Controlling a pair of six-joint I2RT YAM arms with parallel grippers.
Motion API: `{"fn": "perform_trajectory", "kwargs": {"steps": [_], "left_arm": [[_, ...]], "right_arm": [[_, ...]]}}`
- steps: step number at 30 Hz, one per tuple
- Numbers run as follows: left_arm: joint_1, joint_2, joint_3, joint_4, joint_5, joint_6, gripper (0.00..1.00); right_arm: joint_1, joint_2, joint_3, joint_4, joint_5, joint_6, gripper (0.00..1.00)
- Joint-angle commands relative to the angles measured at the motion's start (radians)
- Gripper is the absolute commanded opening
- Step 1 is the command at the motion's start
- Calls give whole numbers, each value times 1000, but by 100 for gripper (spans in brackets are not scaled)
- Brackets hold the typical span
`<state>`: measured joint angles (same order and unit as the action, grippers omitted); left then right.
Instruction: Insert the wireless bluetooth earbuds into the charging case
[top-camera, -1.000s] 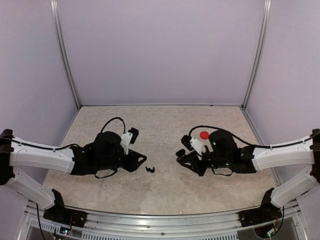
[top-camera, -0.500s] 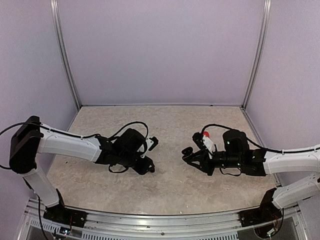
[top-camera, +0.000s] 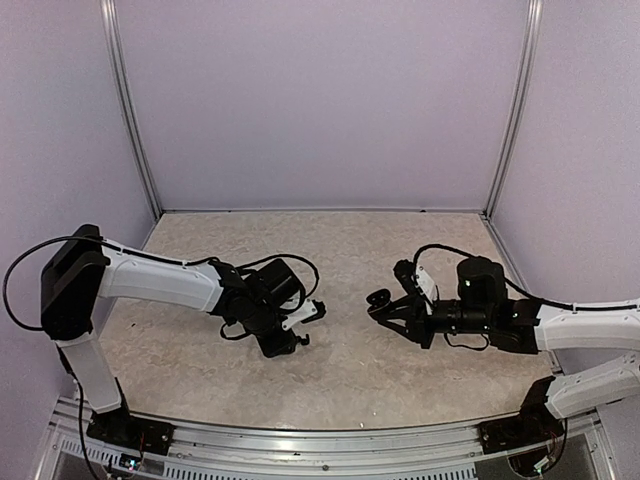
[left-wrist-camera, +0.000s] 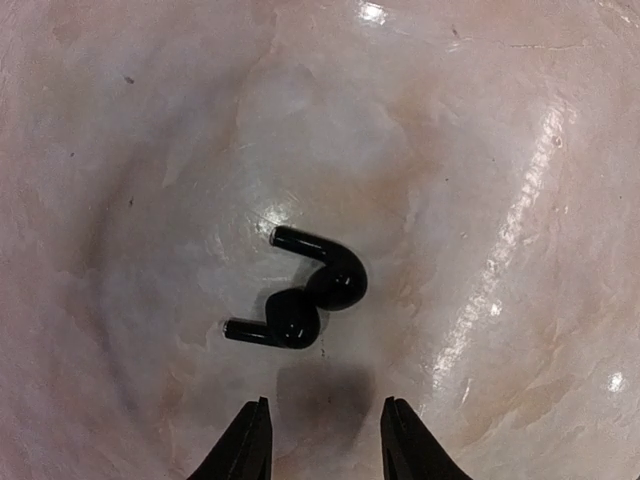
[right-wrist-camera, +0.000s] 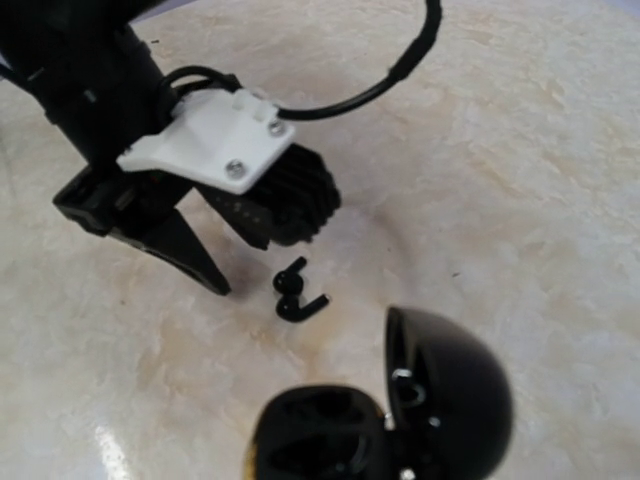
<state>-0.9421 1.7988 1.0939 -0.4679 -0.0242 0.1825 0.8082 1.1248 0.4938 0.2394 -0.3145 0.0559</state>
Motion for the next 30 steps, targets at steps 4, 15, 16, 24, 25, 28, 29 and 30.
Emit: {"fn": "perform_trajectory", "kwargs": {"steps": [4,15,16,24,25,28,29,30], "left_arm": [[10,34,59,-36,12,158,38],[41,123,148,-57,-32,241,38],[46,128,153,-56,-22,240,37],[66,148,153,-47,110,230,32],[66,150,153,-46,117,229,33],[73,166,169,-49,129,226,35],[74,175,174,-50,131,228,36],[75,183,176,-51,132,230,38]], "right_arm": [[-15,-26,-12,39,-16,15,0],[-21,-66,-40,57,-24,26,0],[-21,-70,-43,56,-24,27,0],[-24,-95,-57,67,-25,27,0],[-24,-96,-58,67,-25,26,0],[-24,-97,-58,69,-29,27,0],[-25,-97,-58,69,-31,27,0],[-25,-99,-58,69,-33,27,0]]}}
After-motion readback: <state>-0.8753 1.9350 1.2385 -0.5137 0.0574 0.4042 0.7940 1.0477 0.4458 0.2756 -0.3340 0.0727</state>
